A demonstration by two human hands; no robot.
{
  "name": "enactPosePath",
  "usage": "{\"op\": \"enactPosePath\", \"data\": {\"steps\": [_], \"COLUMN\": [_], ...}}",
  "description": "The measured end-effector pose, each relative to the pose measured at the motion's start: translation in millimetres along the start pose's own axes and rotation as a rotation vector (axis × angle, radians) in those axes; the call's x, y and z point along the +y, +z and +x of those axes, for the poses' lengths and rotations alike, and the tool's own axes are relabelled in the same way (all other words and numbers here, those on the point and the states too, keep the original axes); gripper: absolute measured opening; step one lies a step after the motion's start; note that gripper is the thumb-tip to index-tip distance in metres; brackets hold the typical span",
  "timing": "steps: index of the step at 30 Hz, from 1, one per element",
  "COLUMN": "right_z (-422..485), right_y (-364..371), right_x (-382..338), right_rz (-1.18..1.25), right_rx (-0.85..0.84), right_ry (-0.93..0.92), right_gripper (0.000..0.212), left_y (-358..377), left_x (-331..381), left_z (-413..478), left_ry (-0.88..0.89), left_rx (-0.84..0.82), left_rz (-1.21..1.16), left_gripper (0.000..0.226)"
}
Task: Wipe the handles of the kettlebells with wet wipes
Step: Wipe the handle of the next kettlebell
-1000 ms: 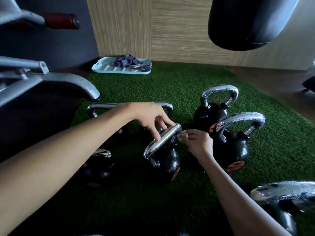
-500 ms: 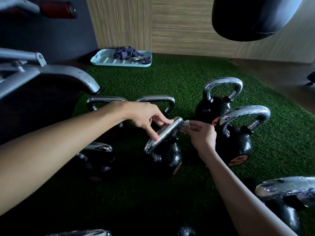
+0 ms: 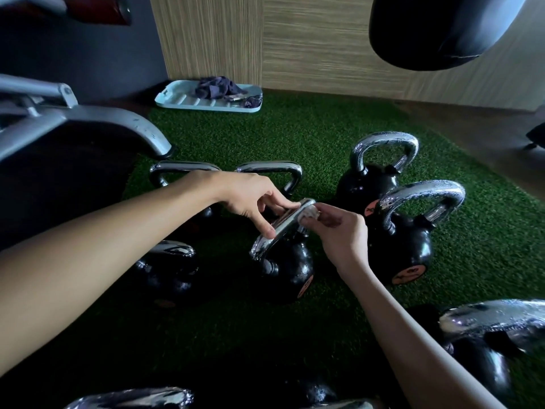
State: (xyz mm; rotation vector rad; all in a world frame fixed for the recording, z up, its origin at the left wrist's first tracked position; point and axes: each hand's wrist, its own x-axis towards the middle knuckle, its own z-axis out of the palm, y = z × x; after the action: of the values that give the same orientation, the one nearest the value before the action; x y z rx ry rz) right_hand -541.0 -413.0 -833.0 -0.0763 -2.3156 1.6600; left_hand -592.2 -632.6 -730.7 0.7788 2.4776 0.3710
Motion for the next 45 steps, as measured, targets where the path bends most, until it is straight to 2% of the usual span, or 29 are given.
{"op": "enactPosePath", "data": {"steps": [4, 11, 14, 17, 20, 28, 33, 40, 45], "right_z": [9.0, -28.4, -23.3, -33.7, -63.4, -73.0, -76.3, -76.9, -64.8], "right_y": [-5.3, 6.3, 0.8, 2.6, 13.1, 17.7, 25.1, 29.5, 15.6], "right_x": [-9.4, -32.8, -47.9, -51.7, -48.9, -47.8, -29.4, -9.7, -2.0], "right_rz": [0.022, -0.125, -0.108, -0.099, -0.128, -0.195, -0.344, -0.397, -0.486], "right_rx": [0.063, -0.079, -0.047, -0.050, -0.146, -0.203, -0.285, -0.253, -0.246], "right_ry": [0.076, 0.033, 0.061, 0.090, 0.101, 0.042, -0.036, -0.127, -0.136], "right_gripper": [0.032, 0.029, 0.024, 0.027, 0.026, 0.022, 0.020, 0.016, 0.013], "left_y": [0.3, 2.2, 5.5, 11.0, 19.4, 28.0, 26.2, 28.1, 53.1], "left_x": [1.3, 4.8, 3.4, -2.1, -9.8, -16.1, -10.6, 1.4, 9.5], "left_z": [-1.2, -7.5, -14.9, -25.2, -29.0, -28.0, -31.9, -43.3, -40.0], "left_ry": [0.000, 0.012, 0.008, 0.037, 0.059, 0.082, 0.065, 0.022, -0.018], "left_rx": [0.002, 0.030, 0.070, 0.048, 0.068, 0.144, 0.146, 0.135, 0.331], "left_rz": [-0.021, 0.008, 0.048, 0.099, 0.111, 0.084, 0.060, 0.086, 0.031], "left_gripper": [0.085, 0.083, 0.080, 0.090, 0.097, 0.096, 0.096, 0.096, 0.107]}}
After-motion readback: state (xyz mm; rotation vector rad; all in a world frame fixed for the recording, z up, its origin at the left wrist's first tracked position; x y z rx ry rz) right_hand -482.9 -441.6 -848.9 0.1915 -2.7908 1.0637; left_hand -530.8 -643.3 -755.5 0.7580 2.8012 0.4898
